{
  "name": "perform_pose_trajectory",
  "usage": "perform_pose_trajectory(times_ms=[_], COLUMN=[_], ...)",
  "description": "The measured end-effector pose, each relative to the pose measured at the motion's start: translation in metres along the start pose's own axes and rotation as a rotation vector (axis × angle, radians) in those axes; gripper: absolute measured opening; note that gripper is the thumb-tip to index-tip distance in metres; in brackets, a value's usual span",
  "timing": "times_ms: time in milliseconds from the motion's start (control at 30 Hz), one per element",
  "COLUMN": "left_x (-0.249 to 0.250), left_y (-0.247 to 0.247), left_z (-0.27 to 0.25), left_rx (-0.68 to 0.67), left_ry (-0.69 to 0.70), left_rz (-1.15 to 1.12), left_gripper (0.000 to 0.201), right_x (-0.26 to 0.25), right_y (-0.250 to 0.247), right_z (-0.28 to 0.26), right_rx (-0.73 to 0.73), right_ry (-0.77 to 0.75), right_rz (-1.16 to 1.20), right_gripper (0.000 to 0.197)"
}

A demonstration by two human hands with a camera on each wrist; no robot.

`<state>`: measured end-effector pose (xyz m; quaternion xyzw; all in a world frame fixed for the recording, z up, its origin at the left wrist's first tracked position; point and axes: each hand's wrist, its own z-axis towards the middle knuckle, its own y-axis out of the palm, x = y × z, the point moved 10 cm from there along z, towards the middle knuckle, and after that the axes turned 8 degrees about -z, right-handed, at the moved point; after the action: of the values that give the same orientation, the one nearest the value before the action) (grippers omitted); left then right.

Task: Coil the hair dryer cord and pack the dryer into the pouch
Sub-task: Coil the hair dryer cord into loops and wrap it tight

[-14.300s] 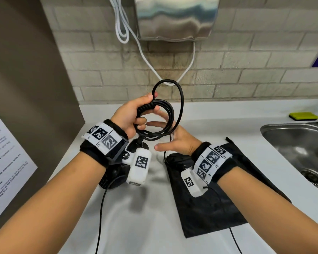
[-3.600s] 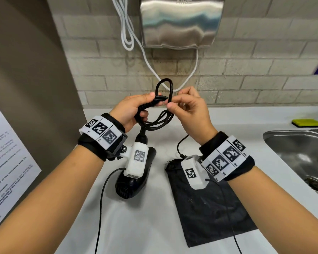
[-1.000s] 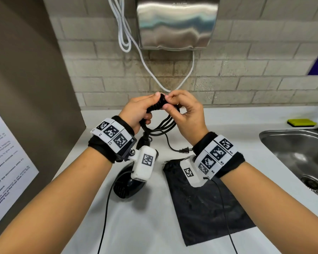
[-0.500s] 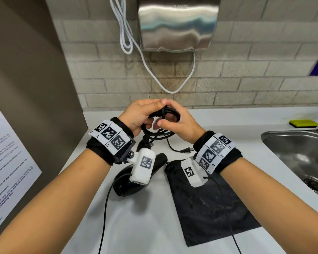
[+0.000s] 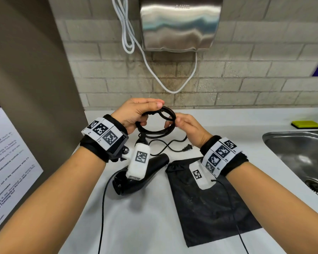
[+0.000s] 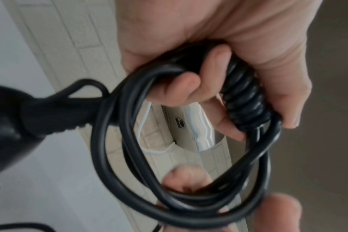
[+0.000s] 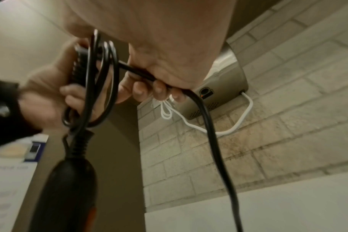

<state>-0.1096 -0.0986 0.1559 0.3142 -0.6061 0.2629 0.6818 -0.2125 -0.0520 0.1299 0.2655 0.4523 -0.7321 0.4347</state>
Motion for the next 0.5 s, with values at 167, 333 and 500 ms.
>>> perform_pose_trajectory(times_ms=[167,333,500], left_x=[0.002,0.002,0.007], left_y=[-0.004,0.002,0.001], left_z=[0.001,0.000,-0.004], left_rx=[-0.016,-0.028,0.027], left_ry=[0.004,0.006,0.064], left_rz=[0.012,0.126,0.150], left_gripper=[0.040,0.033,0.013], right_x=[0.003,-0.025,-0.065], right_y=[-0.007,-0.026,-0.036], right_z=[0.006,0.020,0.017], right_rx=[0.018,0.116,0.338], right_ry=[0.070,0.022,-0.093], right_rz=[-0.076,-0.452,-0.845], right_gripper=[0.029,0.015,0.021])
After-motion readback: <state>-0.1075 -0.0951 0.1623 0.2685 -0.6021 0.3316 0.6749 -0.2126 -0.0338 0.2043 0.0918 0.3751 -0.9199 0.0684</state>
